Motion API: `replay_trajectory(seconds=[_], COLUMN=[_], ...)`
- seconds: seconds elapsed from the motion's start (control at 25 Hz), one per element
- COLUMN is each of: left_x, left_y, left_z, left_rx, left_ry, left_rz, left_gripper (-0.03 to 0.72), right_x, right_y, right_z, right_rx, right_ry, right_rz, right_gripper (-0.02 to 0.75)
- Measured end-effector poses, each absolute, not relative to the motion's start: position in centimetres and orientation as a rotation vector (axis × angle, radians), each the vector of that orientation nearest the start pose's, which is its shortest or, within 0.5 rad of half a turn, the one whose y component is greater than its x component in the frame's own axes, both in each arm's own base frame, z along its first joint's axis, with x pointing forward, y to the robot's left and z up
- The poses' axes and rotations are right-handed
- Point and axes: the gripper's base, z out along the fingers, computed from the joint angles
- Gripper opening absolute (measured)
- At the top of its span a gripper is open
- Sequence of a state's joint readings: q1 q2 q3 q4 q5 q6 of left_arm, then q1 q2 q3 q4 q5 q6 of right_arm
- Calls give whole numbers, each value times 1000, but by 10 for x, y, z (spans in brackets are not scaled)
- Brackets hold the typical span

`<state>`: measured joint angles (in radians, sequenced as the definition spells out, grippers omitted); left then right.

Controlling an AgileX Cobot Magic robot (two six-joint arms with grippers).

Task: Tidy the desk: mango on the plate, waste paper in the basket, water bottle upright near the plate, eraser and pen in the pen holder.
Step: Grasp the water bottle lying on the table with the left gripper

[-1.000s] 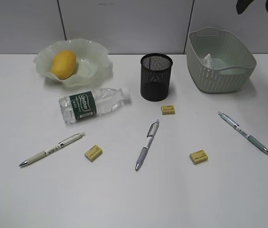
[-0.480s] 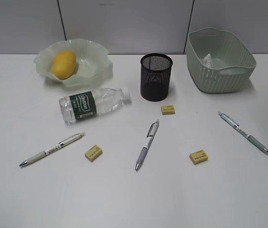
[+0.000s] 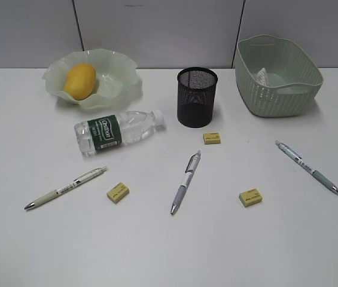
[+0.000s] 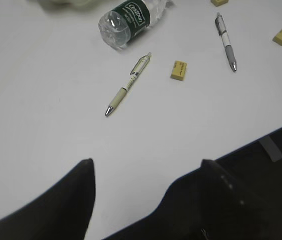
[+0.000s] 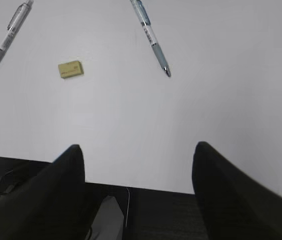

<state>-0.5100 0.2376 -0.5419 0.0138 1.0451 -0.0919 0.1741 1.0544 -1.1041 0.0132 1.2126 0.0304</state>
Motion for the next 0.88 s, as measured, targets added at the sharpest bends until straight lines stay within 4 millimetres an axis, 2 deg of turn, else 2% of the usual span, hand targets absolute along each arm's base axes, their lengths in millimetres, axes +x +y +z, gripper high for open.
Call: replay_trajectory(seconds=[0.2, 0.48, 0.68, 0.88], left_x=[27, 27, 27, 27], left_y=[-14, -14, -14, -14], left_z=[288, 288, 288, 288], left_rx=[466, 467, 467, 467], left_ry=[2193, 2193, 2193, 2193], left_rz=[-312, -310, -310, -309], left_gripper=[491, 491, 491, 491], right_x=[118, 54, 25, 12], right_y=[22, 11, 5, 3], right_z=[363, 360, 345, 320], right_rx=[-178, -166, -160, -160], right_ry=[2522, 2339, 2258, 2256], right_rz=[100, 119, 127, 127], right_gripper=[530, 529, 529, 529])
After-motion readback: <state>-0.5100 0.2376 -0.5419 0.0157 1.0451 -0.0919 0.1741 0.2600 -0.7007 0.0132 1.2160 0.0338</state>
